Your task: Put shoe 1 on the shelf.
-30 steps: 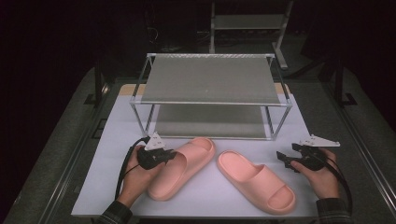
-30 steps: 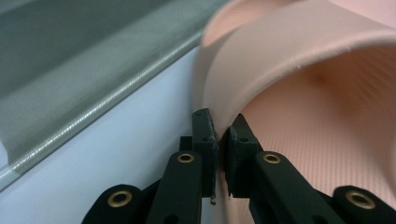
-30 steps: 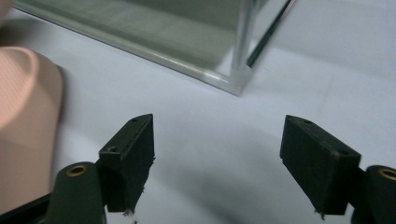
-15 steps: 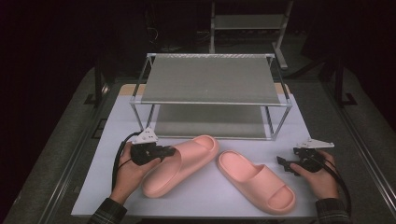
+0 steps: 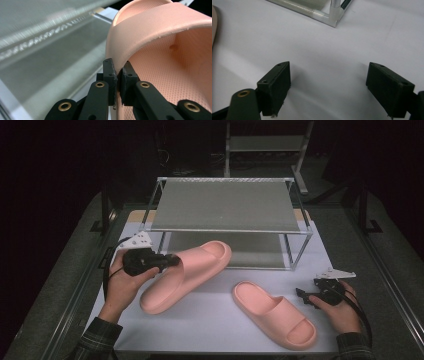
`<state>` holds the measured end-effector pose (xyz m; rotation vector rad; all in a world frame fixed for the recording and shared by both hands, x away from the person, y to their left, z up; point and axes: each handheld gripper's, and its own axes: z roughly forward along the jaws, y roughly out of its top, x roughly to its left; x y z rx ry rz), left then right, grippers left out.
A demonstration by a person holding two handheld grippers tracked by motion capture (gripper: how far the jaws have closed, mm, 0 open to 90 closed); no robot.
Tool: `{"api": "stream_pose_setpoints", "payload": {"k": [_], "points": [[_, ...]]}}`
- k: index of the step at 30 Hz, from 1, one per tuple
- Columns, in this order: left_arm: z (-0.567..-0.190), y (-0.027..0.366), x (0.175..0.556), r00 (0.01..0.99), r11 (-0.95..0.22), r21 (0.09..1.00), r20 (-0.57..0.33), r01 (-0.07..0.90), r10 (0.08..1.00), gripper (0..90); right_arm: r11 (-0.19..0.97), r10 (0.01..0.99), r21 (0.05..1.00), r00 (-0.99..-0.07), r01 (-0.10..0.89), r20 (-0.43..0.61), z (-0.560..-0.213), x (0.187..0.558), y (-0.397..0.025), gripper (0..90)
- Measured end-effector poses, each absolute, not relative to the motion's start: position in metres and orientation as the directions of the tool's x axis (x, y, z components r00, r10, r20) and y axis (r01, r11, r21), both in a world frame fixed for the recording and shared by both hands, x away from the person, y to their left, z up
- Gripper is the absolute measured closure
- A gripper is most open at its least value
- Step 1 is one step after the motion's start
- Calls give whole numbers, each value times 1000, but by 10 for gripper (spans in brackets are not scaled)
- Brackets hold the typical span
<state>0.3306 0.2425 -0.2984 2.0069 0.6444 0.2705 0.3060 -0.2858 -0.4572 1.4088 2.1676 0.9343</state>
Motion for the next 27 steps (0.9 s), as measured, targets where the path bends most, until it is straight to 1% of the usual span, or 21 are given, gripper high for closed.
{"api": "stream_pose_setpoints", "payload": {"k": [9,12,18,22,27], "points": [[-255,246,351,829,-377,874,-49,305,557,846,275,907,712,-419,647,31,-457,306,-286,190],[-241,245,363,823,-375,875,-43,304,567,846,274,907,712,-419,646,31,-457,306,-286,190],[-213,240,392,802,-383,877,-3,289,598,846,272,908,713,-418,647,32,-457,306,-286,190],[-201,234,414,791,-387,876,11,287,611,846,273,908,712,-418,648,32,-457,306,-286,190],[-199,223,444,774,-381,875,12,298,633,846,272,908,711,-418,648,33,-457,306,-286,190]]}}
